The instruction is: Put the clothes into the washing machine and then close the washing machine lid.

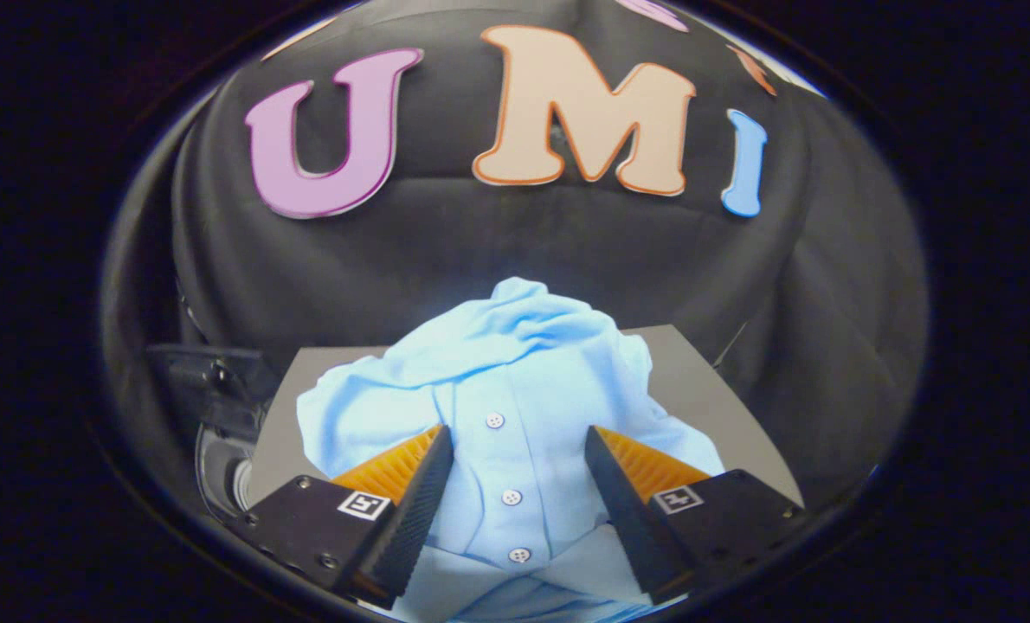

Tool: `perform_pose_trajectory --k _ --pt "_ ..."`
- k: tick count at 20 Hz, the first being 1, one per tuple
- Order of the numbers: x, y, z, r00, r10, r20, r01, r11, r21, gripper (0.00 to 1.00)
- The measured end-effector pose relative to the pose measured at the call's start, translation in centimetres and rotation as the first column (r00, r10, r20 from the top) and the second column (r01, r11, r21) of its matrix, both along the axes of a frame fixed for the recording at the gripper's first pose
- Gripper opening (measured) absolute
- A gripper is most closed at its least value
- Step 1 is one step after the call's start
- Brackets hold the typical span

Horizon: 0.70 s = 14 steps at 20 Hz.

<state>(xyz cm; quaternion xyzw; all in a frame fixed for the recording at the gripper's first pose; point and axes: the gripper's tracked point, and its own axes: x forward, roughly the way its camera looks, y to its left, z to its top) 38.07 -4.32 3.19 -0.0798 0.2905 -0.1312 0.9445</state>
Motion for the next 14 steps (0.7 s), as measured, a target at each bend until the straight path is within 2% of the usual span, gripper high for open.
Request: perform_pose_trajectory --k 3,7,10,14 --pt "0.1 0.2 -0.6 1.0 0.017 -0.021 -0.017 1.0 0.017 0.71" --pt "0.1 0.9 -0.6 1.0 0.027 -0.015 -0.027 1.0 0.008 0.08" --pt "-0.9 2.1 -0.8 0.998 0.06 -0.014 -0.059 0.998 0.013 0.02" --pt "-3.0 4.8 -0.2 0.993 0.121 0.0 -0.121 0.992 -0.022 0.0"
